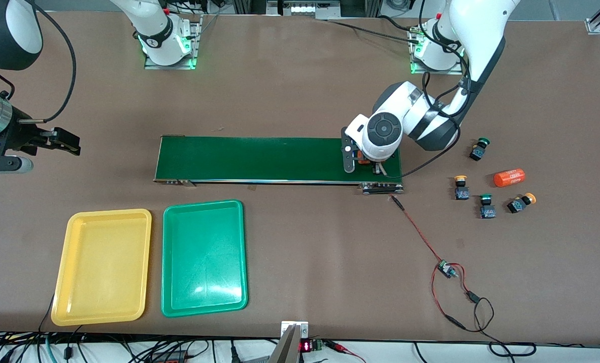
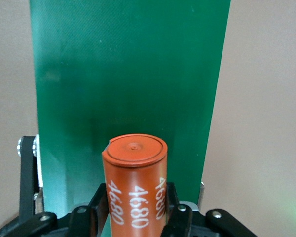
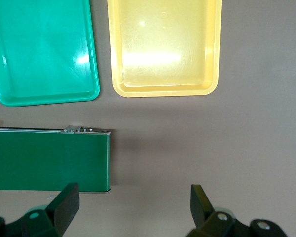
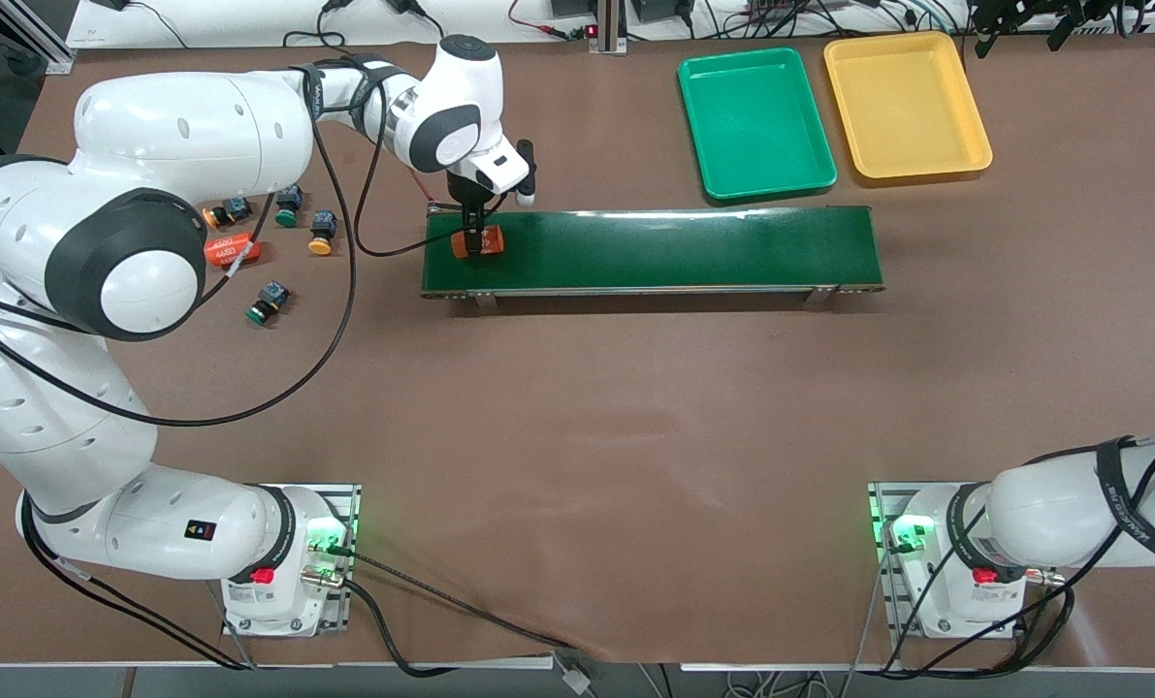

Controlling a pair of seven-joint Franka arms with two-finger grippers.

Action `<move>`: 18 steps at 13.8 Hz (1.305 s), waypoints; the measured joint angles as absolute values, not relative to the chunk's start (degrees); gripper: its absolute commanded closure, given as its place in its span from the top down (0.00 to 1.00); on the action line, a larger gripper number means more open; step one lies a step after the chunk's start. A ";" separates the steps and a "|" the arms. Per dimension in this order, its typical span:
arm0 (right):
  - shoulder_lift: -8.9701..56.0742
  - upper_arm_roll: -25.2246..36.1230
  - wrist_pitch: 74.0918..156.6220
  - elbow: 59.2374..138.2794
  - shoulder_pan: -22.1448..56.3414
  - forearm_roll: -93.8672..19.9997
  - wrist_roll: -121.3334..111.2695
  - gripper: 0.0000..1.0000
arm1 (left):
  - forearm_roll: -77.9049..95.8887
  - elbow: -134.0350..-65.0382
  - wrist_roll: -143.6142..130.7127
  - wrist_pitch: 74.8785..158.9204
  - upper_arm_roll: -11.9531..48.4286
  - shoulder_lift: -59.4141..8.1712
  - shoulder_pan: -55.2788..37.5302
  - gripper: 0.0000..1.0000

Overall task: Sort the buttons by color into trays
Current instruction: 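Carry the battery onto the green conveyor belt with the left gripper, then release the battery and move the left gripper back to the buttons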

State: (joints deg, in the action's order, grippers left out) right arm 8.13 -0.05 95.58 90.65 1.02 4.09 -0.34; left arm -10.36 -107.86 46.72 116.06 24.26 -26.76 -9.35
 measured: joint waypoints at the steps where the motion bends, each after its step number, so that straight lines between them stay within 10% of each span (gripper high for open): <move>1: 8.32 -0.05 95.59 90.65 1.02 4.08 -0.34 1.00 | -10.66 -108.02 46.76 116.25 24.26 -26.82 -9.41 0.14; 4: 8.73 -0.10 95.73 90.65 1.04 4.00 -0.37 1.00 | -11.26 -108.22 46.79 117.56 24.26 -27.34 -9.43 0.48; 6: 9.15 -0.26 96.15 90.65 1.18 3.99 -0.47 1.00 | -11.27 -108.22 46.80 118.13 24.26 -27.86 -9.42 1.00; 12: 9.64 -0.44 96.12 90.65 1.41 3.99 -0.50 1.00 | -11.29 -106.23 46.77 115.07 24.17 -27.12 -8.83 1.00; 18: 9.88 -0.50 96.11 90.64 1.59 3.99 -0.50 1.00 | -8.48 -89.47 46.34 96.88 23.15 -25.58 -1.29 1.00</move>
State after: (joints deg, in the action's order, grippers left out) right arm 9.88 -0.50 96.11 90.64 1.59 3.99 -0.50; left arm -8.48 -89.47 46.34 96.88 23.15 -25.58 -1.29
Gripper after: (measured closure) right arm 0.000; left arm 0.000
